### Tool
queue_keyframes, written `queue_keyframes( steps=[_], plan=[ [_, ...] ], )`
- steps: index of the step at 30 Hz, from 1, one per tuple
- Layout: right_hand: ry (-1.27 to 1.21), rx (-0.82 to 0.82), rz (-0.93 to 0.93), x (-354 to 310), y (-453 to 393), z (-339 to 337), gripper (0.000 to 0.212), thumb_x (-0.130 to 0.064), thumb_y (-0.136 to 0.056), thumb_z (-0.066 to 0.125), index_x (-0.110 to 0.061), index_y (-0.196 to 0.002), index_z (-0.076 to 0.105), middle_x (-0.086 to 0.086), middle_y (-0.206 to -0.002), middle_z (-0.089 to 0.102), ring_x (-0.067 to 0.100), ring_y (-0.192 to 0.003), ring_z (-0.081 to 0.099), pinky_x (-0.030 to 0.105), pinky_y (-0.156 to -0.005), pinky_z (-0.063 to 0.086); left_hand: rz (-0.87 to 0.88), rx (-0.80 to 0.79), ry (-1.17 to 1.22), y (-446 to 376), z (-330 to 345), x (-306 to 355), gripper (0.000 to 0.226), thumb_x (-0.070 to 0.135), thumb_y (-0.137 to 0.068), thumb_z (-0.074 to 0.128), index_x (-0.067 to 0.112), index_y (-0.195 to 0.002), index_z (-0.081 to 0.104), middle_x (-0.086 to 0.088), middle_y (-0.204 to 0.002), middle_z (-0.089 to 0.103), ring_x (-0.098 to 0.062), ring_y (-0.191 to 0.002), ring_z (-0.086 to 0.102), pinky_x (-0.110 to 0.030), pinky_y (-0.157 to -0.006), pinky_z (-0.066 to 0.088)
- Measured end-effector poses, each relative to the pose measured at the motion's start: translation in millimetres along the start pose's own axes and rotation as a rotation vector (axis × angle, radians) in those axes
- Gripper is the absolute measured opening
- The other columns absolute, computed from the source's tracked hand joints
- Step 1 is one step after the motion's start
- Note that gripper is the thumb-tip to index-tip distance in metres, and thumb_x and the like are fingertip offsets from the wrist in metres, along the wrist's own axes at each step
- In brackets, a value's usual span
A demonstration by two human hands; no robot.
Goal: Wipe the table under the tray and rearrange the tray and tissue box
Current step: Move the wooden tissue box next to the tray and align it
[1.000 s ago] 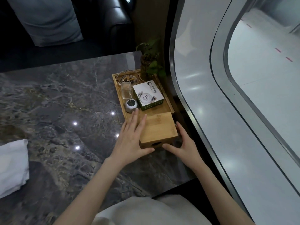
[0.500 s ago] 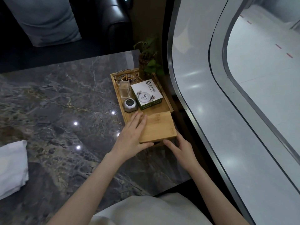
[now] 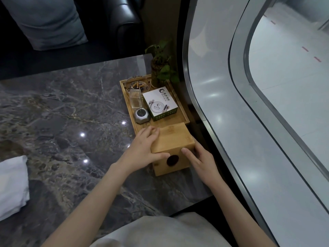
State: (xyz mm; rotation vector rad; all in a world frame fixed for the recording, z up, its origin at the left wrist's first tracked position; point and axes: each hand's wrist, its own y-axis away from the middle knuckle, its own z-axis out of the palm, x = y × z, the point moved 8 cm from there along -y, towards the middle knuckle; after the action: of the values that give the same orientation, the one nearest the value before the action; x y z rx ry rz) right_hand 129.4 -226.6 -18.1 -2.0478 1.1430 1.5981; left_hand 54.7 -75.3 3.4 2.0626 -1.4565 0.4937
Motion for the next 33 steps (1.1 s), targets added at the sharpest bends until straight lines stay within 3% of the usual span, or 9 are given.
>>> queue_keyframes(
  steps=[3,7,12,16,20,24,33],
  plan=[
    [0.000,0.034,0.023,-2.5,-3.4,-2.3,0.056,-0.045,-0.082,0.054,-0.021,-0.132,0.047,-0.009,-0.113,0.062,0.005,-0.105,0.057,0.023,-0.087,0.050,-0.050,-0.095,0.030,-8.5,1.0,-5.4,0.088,0.054,-0.077,0.060,0.015,-0.145,0.020,-0.004,-0.155,0.017,-0.019,-0.141,0.013,-0.033,-0.114,0.013],
    [0.012,0.068,0.057,-0.1,-11.9,-2.8,0.041,-0.039,-0.088,0.054,-0.023,-0.125,0.053,-0.022,-0.100,0.060,-0.003,-0.095,0.056,0.014,-0.077,0.044,-0.093,-0.161,0.164,-21.8,4.9,-16.1,0.078,0.051,-0.079,0.059,0.015,-0.142,0.031,-0.004,-0.152,0.028,-0.019,-0.139,0.025,-0.028,-0.109,0.021],
    [-0.003,0.078,0.106,9.3,-21.1,1.2,0.039,-0.040,-0.091,0.048,-0.023,-0.126,0.054,-0.009,-0.108,0.064,0.006,-0.101,0.058,0.019,-0.080,0.047,-0.158,-0.047,0.389,-28.8,10.7,-31.3,0.057,0.044,-0.082,0.058,0.018,-0.132,0.048,-0.001,-0.138,0.049,-0.014,-0.127,0.043,-0.021,-0.098,0.031],
    [-0.034,0.118,0.147,16.1,-29.1,4.4,0.038,-0.038,-0.092,0.047,-0.020,-0.125,0.055,-0.003,-0.112,0.065,0.011,-0.104,0.059,0.019,-0.080,0.047,-0.229,0.074,0.553,-29.7,17.3,-40.9,0.043,0.042,-0.083,0.059,0.021,-0.120,0.055,0.003,-0.114,0.061,-0.011,-0.104,0.056,-0.017,-0.078,0.042],
    [-0.061,0.145,0.184,19.8,-36.7,7.5,0.039,-0.039,-0.092,0.047,-0.020,-0.124,0.056,-0.002,-0.115,0.065,0.012,-0.106,0.059,0.031,-0.090,0.050,-0.285,0.184,0.678,-28.9,20.9,-44.8,0.032,0.038,-0.084,0.060,0.021,-0.112,0.057,0.006,-0.099,0.062,-0.003,-0.089,0.058,-0.019,-0.072,0.046],
    [-0.037,0.145,0.207,24.7,-43.2,8.5,0.038,-0.039,-0.092,0.046,-0.020,-0.123,0.057,-0.001,-0.114,0.066,0.014,-0.105,0.060,0.033,-0.090,0.051,-0.329,0.222,0.682,-32.6,24.8,-51.0,0.030,0.039,-0.084,0.060,0.022,-0.108,0.057,0.008,-0.092,0.063,-0.005,-0.087,0.059,-0.023,-0.073,0.048],
    [-0.026,0.145,0.240,32.2,-46.0,10.2,0.035,-0.036,-0.094,0.046,-0.019,-0.122,0.058,-0.001,-0.110,0.067,0.014,-0.101,0.061,0.026,-0.083,0.051,-0.355,0.227,0.730,-33.7,34.4,-54.9,0.027,0.030,-0.087,0.058,0.013,-0.108,0.056,0.011,-0.082,0.060,0.003,-0.076,0.056,-0.001,-0.056,0.042]
  ],
)
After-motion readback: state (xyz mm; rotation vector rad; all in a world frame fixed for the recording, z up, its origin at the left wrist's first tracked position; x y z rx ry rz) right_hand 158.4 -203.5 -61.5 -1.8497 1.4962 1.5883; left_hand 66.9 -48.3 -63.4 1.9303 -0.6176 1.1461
